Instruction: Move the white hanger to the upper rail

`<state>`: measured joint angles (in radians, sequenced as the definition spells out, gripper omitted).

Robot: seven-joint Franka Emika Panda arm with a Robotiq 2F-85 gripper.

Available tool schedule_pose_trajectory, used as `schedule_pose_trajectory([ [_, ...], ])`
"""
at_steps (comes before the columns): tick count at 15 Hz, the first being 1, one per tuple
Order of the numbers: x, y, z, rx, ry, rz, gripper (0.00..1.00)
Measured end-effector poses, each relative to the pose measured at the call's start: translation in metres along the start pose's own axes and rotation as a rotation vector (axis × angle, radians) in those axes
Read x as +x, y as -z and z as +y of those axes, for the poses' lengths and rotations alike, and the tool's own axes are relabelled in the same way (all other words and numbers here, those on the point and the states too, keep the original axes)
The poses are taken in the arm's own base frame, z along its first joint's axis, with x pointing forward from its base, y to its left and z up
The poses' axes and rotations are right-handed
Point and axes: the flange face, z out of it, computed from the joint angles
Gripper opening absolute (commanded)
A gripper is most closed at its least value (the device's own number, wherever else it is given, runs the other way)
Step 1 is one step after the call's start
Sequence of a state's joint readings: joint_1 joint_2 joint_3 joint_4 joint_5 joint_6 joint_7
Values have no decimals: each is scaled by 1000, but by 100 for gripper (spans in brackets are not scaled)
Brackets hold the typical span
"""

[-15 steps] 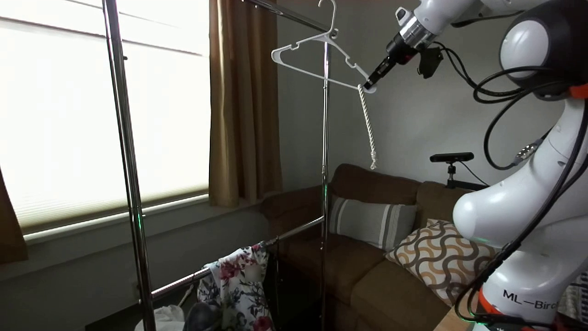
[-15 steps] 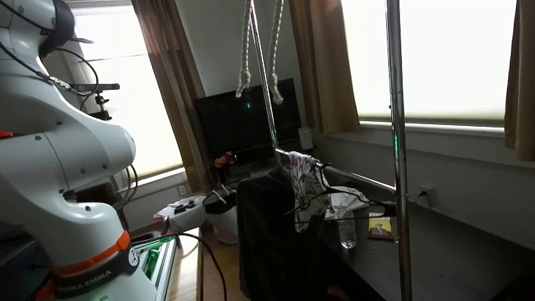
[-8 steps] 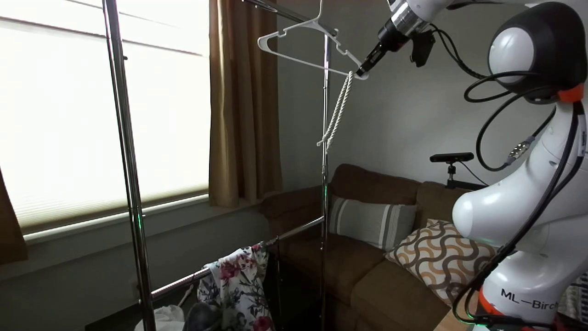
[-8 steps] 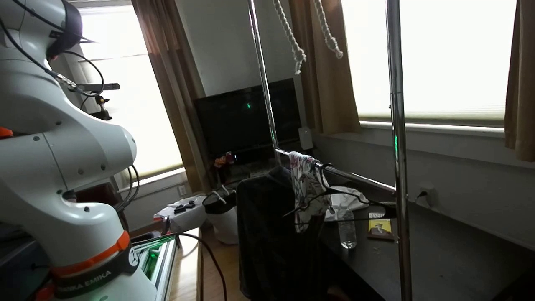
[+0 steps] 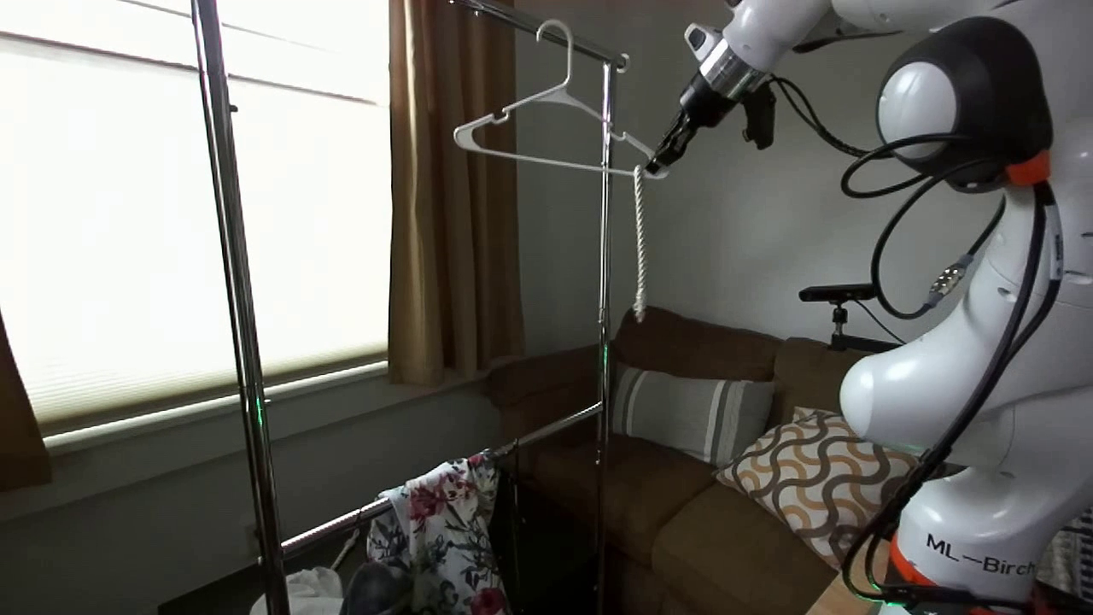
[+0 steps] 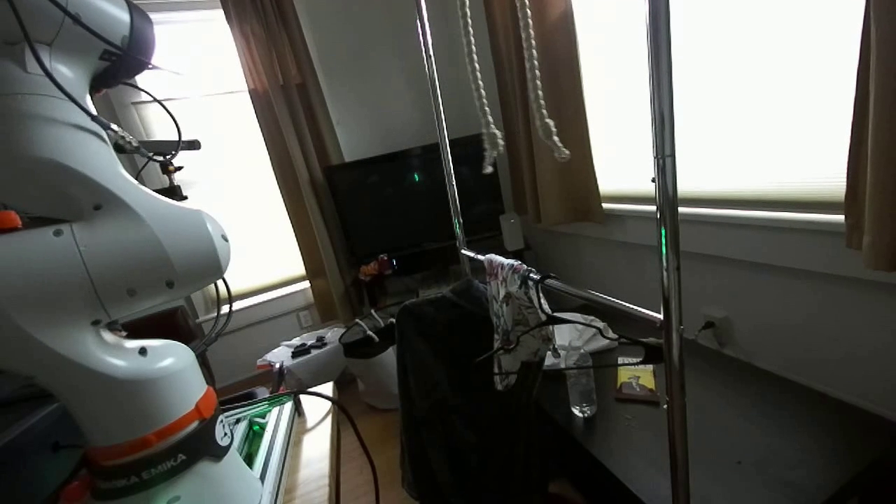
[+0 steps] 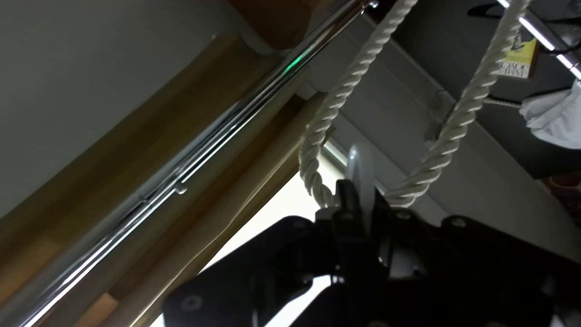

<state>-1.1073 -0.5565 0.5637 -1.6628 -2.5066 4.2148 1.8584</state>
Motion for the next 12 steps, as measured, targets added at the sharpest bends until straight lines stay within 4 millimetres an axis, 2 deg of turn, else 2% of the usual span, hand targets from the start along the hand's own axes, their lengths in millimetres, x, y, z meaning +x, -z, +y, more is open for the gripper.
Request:
schedule_pose_trajectory([
  [3, 2, -39, -8, 86, 45, -20, 2],
  [5, 3, -54, -13, 129, 71, -19, 2],
  [6, 3, -58, -13, 139, 73, -19, 7],
  [8, 3, -59, -12, 139, 71, -18, 7],
  [9, 3, -59, -12, 139, 71, -18, 2],
  [12, 2, -58, -12, 144, 68, -21, 2],
])
